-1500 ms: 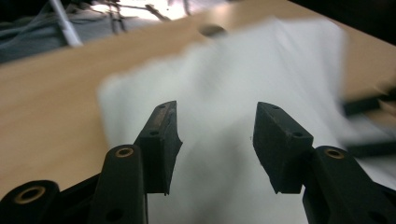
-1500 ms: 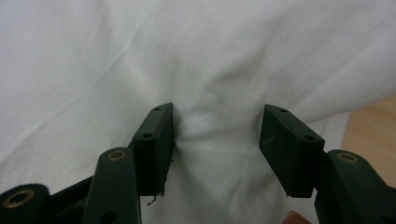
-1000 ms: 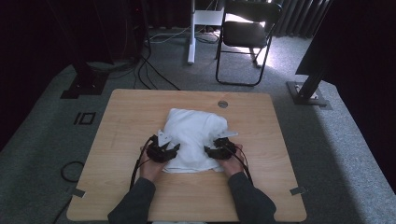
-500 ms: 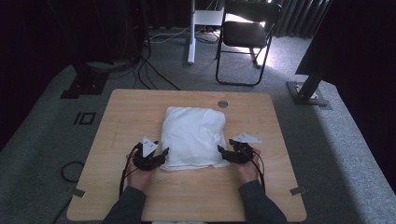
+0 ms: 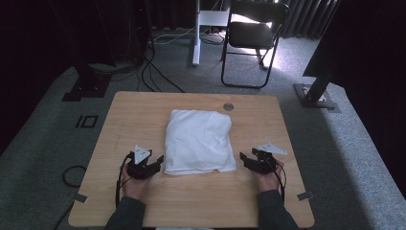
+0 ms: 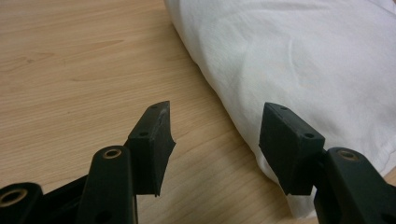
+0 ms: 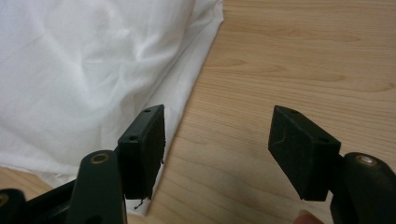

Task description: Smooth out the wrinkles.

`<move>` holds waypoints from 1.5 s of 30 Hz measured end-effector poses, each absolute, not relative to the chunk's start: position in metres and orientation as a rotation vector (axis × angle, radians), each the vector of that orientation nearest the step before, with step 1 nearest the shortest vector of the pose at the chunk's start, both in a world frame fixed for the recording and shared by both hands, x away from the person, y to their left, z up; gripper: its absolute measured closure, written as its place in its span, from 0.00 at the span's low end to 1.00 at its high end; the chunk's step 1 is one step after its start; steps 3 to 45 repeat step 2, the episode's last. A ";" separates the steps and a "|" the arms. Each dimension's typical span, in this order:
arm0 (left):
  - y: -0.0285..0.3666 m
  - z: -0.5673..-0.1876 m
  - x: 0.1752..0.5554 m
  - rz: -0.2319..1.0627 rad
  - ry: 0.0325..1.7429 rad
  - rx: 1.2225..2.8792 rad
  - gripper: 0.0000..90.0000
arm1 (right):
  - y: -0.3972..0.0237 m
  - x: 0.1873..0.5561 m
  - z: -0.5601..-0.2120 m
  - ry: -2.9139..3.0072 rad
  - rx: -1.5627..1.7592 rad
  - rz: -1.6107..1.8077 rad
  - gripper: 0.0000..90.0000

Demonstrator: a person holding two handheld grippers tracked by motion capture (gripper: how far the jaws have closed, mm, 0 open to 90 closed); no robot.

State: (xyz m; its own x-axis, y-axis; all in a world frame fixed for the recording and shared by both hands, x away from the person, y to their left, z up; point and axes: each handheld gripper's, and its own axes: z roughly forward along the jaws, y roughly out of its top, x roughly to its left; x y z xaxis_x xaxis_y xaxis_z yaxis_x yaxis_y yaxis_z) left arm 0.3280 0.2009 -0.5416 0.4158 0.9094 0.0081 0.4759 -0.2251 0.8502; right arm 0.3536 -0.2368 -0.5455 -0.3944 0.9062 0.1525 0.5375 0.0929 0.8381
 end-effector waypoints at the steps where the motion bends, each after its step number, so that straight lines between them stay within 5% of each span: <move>1: 0.201 -0.542 0.328 0.671 1.186 1.856 0.49 | -0.237 0.354 -0.545 1.972 1.416 1.227 0.40; 45: 0.201 -0.542 0.328 0.671 1.186 1.856 0.49 | -0.238 0.354 -0.546 1.972 1.416 1.225 0.40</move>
